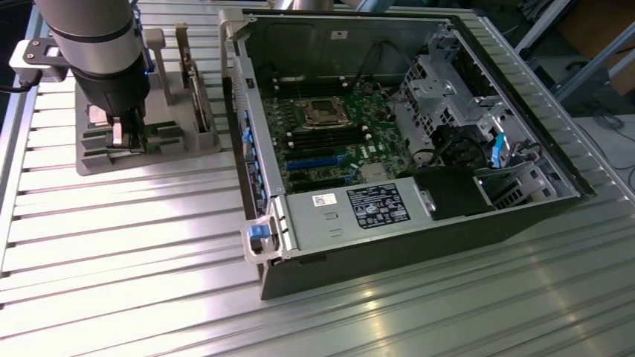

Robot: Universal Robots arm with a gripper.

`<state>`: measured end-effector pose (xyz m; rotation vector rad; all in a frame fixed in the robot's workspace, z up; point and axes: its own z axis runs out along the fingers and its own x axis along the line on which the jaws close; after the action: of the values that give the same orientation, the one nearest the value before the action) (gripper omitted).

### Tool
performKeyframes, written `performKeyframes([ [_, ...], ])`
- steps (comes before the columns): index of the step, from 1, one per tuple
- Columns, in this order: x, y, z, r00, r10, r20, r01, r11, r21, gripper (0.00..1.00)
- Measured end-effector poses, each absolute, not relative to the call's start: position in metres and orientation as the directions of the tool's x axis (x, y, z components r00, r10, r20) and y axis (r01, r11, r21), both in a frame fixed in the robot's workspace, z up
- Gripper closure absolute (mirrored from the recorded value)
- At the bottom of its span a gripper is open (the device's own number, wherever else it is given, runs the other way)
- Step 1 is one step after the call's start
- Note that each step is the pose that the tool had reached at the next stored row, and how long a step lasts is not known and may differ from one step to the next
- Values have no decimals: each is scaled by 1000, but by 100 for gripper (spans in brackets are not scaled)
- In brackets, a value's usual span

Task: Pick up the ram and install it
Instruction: 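Pick up the ram and move it above insertion slot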

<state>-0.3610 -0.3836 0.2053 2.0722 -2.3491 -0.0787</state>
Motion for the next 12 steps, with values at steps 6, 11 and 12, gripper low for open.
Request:
performKeyframes([
  [6, -361, -384, 205, -125, -992, -27, -991, 124, 43, 84],
  [11, -361, -384, 205, -68, -997, -27, -997, 67, 43, 84],
  [12, -361, -384, 205, -51, -998, -27, -998, 50, 43, 84],
])
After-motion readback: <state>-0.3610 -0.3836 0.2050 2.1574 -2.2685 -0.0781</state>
